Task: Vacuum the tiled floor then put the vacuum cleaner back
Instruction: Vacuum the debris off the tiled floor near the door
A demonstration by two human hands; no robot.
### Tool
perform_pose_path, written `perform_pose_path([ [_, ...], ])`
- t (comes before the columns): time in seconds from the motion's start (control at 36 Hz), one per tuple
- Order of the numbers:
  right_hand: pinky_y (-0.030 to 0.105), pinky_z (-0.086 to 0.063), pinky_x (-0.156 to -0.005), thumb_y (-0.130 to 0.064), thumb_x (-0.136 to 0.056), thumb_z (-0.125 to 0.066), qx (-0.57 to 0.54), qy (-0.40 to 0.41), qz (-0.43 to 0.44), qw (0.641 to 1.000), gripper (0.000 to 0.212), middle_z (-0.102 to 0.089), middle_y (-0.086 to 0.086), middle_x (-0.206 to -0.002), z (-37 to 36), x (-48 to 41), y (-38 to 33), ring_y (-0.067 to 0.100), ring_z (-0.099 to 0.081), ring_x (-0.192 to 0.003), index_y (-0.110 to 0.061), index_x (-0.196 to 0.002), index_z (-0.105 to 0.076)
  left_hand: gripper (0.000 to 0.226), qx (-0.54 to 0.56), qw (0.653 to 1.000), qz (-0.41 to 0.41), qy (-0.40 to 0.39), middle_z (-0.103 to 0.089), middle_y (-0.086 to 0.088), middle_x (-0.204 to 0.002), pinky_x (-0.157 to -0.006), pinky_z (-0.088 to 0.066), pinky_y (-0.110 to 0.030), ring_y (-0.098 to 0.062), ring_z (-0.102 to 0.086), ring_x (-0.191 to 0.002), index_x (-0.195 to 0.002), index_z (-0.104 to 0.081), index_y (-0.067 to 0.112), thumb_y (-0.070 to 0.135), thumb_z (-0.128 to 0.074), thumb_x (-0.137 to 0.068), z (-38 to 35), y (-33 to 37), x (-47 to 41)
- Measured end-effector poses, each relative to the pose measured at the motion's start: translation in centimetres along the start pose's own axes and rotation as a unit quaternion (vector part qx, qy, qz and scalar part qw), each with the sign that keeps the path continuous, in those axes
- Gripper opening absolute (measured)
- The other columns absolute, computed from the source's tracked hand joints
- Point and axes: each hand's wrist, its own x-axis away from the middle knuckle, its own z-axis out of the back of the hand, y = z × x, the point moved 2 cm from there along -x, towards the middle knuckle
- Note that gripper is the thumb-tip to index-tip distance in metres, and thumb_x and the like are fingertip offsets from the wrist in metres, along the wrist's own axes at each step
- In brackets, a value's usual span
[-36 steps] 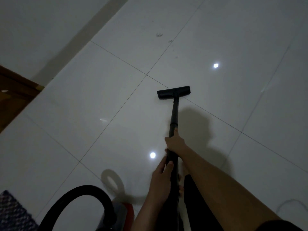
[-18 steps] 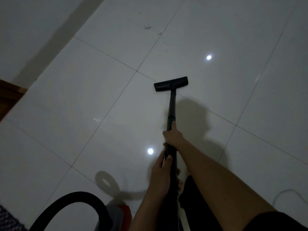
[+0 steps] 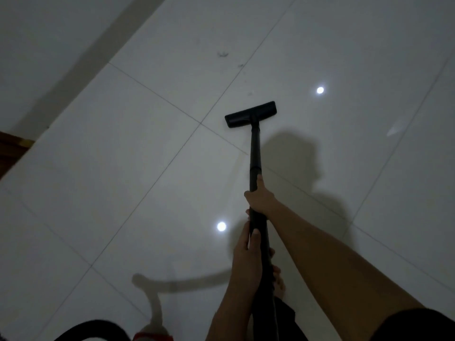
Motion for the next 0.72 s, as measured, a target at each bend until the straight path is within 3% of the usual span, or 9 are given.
perform_pose_path([
  [0.08, 0.026, -0.049, -0.051, -0.017, -0.098, -0.041, 0.014, 0.001, 0.006, 1.000, 0.074, -0.047, 0.021, -0.132, 1.1, -1.5, -1.2, 0.016, -0.057, -0.057, -0.034, -0.152, 0.006, 0.036, 0.015, 1.000, -0.005, -0.003, -0.053, -0.015, -0.076, -0.038, -0.042, -0.021, -0.016, -0.050, -0.037, -0.136, -0.042, 0.027, 0.027, -0.031, -0.102, -0.9, 1.5, -1.4],
  [0.17, 0.038, -0.057, -0.076, -0.015, -0.096, -0.043, 0.035, 0.005, 0.008, 0.999, 0.078, -0.052, 0.021, -0.123, 1.8, -3.0, -2.4, 0.020, -0.060, -0.063, -0.031, -0.152, 0.009, 0.037, 0.023, 1.000, -0.003, -0.003, -0.052, -0.014, -0.076, -0.038, -0.042, -0.020, -0.015, -0.049, -0.037, -0.137, -0.042, 0.027, 0.027, -0.031, -0.102, -1.4, 2.9, -2.5],
  [0.22, 0.041, -0.056, -0.085, -0.013, -0.096, -0.044, 0.058, 0.001, 0.011, 0.998, 0.079, -0.050, 0.022, -0.130, 2.1, -3.8, -3.3, 0.025, -0.063, -0.076, -0.027, -0.153, 0.008, 0.037, 0.024, 1.000, -0.001, 0.003, -0.053, -0.015, -0.078, -0.039, -0.043, -0.021, -0.016, -0.050, -0.038, -0.137, -0.042, 0.030, 0.028, -0.032, -0.101, -1.5, 3.8, -3.3],
  [0.33, 0.029, -0.053, -0.060, -0.016, -0.097, -0.042, 0.039, 0.004, 0.016, 0.999, 0.077, -0.053, 0.023, -0.124, 2.6, -5.6, -5.5, 0.017, -0.058, -0.058, -0.032, -0.152, 0.009, 0.038, 0.030, 1.000, -0.002, 0.007, -0.053, -0.017, -0.078, -0.039, -0.043, -0.021, -0.018, -0.049, -0.038, -0.138, -0.040, 0.034, 0.028, -0.033, -0.101, -1.1, 5.6, -5.4],
  [0.42, 0.031, -0.053, -0.062, -0.016, -0.096, -0.043, 0.034, 0.004, 0.020, 0.999, 0.079, -0.055, 0.024, -0.120, 2.9, -7.5, -7.4, 0.018, -0.057, -0.059, -0.034, -0.152, 0.011, 0.037, 0.025, 1.000, -0.013, 0.007, -0.055, -0.015, -0.077, -0.039, -0.044, -0.022, -0.017, -0.050, -0.039, -0.137, -0.040, 0.031, 0.029, -0.033, -0.101, -0.6, 7.0, -7.8],
  [0.61, 0.027, -0.048, -0.049, -0.013, -0.096, -0.045, 0.034, 0.009, 0.019, 0.999, 0.080, -0.051, 0.024, -0.125, 3.6, -11.5, -12.6, 0.020, -0.057, -0.060, -0.035, -0.151, 0.009, 0.038, 0.054, 0.998, -0.008, 0.001, -0.055, -0.013, -0.076, -0.040, -0.044, -0.023, -0.018, -0.051, -0.040, -0.139, -0.039, 0.033, 0.029, -0.034, -0.101, 0.4, 10.7, -12.3],
  [0.72, 0.029, -0.051, -0.053, -0.012, -0.097, -0.045, 0.028, 0.002, 0.015, 1.000, 0.081, -0.047, 0.024, -0.130, 2.9, -13.3, -15.6, 0.020, -0.057, -0.061, -0.037, -0.151, 0.011, 0.039, 0.070, 0.997, -0.014, 0.001, -0.055, -0.012, -0.074, -0.040, -0.043, -0.022, -0.017, -0.051, -0.040, -0.139, -0.039, 0.033, 0.029, -0.034, -0.101, 2.1, 13.2, -14.2],
])
